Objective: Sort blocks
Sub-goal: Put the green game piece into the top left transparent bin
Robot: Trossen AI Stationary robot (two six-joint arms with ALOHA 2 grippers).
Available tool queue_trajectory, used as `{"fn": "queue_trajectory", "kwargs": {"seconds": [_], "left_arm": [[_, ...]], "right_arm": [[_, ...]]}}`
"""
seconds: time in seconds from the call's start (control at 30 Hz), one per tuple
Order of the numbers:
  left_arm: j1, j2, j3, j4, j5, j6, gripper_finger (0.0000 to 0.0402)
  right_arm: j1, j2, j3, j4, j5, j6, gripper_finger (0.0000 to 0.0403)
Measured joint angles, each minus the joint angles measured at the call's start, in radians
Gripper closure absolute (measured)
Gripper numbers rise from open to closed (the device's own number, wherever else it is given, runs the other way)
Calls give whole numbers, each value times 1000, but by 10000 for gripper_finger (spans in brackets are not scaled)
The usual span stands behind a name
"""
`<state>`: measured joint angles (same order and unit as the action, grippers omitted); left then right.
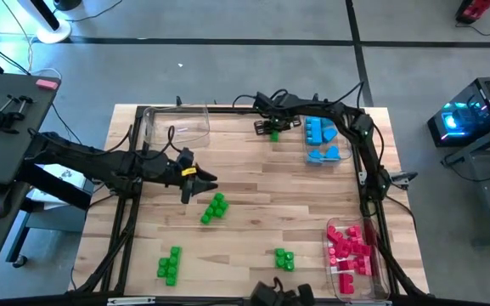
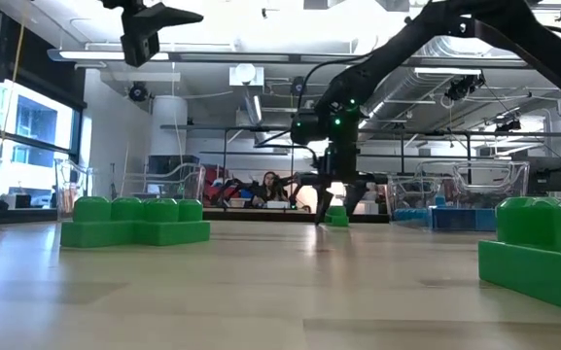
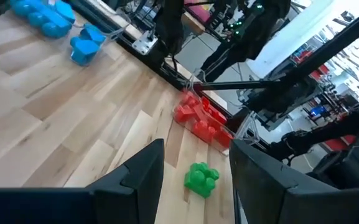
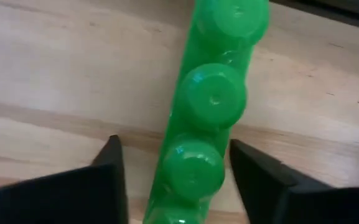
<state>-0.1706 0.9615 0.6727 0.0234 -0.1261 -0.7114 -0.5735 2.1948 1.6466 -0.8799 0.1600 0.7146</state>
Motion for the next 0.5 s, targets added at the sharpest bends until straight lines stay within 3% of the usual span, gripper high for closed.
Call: {"fn": "queue_trajectory", "kwargs": {"seconds": [0.17, 0.33, 0.5], "left_arm": [[2, 0, 0, 117, 0, 52, 234], [26, -7, 0, 285, 12, 114, 234], [59, -79, 2, 346, 21, 172, 234]], "right_arm": [[18, -17, -5, -45, -5, -86, 383], [32, -114, -10, -43, -12, -159, 385], [81, -271, -8, 34, -60, -269, 396]]}}
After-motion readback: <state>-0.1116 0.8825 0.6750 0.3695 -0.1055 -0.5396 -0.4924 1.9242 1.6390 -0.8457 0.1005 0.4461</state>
